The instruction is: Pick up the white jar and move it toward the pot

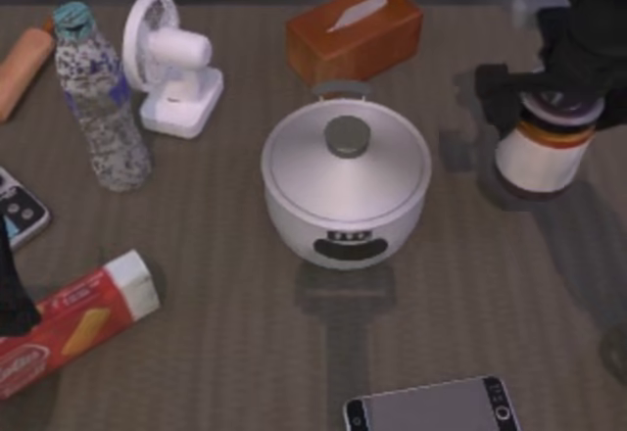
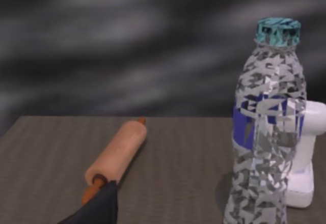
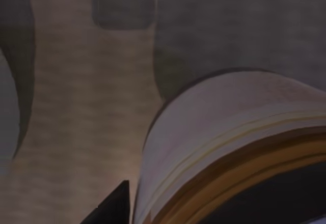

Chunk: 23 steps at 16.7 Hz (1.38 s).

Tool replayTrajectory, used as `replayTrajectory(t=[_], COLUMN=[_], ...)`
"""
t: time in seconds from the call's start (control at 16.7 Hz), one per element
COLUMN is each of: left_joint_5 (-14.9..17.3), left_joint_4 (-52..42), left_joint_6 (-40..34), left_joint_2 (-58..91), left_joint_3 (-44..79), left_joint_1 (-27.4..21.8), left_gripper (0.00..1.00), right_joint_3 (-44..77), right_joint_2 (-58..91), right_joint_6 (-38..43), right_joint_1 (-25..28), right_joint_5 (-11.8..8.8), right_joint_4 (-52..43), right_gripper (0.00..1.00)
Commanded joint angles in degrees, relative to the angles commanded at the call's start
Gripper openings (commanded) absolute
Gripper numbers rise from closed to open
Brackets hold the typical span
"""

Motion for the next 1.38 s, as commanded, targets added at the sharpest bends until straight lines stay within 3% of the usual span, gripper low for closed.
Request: replayTrajectory(t=[0.24, 0.54, 0.9, 1.14, 1.38], left_joint_5=[0.0, 0.0, 0.0, 0.0, 0.0], left_joint_4=[0.0, 0.0, 0.0, 0.0, 0.0], left_joint_6=[0.0, 0.0, 0.0, 0.0, 0.0], left_joint_2=[0.0, 0.0, 0.0, 0.0, 0.0], left_joint_3=[0.0, 0.0, 0.0, 0.0, 0.0], left_joint_1=[0.0, 0.0, 0.0, 0.0, 0.0], left_gripper=[1.00, 1.00, 1.00, 1.00, 1.00], right_joint_3=[-2.9, -3.0, -8.4, -8.8, -8.8], right_joint_2=[-0.6, -0.3, 2.7, 3.1, 3.1], right_joint_6=[6.1, 6.2, 6.1, 6.1, 6.1], right_joint_1=[2.5, 2.2, 2.3, 2.4, 2.4], right_joint_5=[1.3, 1.2, 1.4, 1.4, 1.4], right_joint_4=[2.0, 2.1, 11.2, 11.7, 11.7], right_gripper=[0.00, 0.00, 0.00, 0.00, 0.30])
